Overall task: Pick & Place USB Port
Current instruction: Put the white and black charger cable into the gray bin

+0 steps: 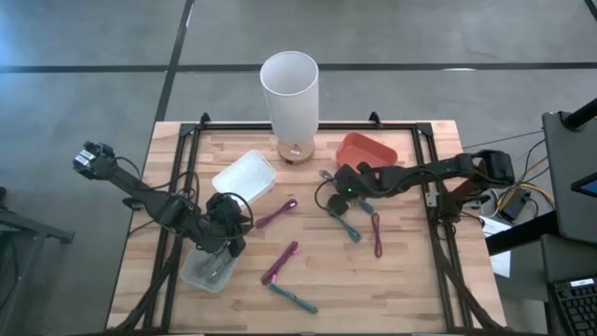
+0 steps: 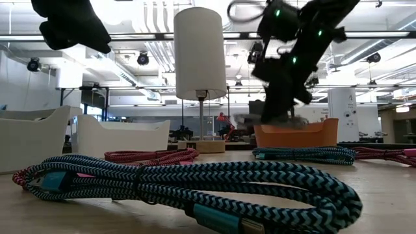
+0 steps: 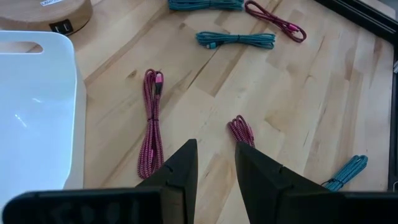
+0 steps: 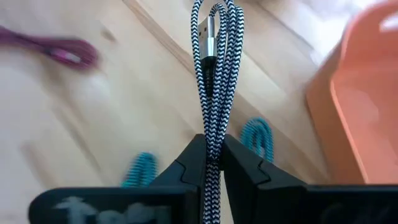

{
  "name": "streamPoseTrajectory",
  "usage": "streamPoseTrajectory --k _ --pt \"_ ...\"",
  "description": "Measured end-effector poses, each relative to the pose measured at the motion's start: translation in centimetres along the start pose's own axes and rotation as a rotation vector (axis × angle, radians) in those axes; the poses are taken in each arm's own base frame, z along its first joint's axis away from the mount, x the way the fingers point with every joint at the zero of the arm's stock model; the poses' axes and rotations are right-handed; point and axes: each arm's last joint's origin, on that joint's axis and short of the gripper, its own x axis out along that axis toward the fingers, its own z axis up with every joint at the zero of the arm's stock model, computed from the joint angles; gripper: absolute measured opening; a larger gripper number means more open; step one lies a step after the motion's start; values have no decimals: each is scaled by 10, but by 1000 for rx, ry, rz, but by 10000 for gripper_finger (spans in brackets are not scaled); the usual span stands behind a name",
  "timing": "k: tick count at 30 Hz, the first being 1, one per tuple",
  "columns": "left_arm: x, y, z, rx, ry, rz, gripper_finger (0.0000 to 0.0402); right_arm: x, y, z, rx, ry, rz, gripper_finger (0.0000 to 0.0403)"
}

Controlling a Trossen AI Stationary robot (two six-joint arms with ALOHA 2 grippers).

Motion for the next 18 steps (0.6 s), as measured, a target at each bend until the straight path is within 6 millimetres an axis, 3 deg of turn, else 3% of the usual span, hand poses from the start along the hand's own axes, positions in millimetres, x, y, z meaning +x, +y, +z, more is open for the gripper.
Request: streamPoseTrajectory --k 11,18 --pt "2 -2 3 53 -104 23 100 -57 26 14 -86 -273 249 34" --pt "3 -16 15 163 -264 -18 100 -57 41 15 -112 -349 316 34"
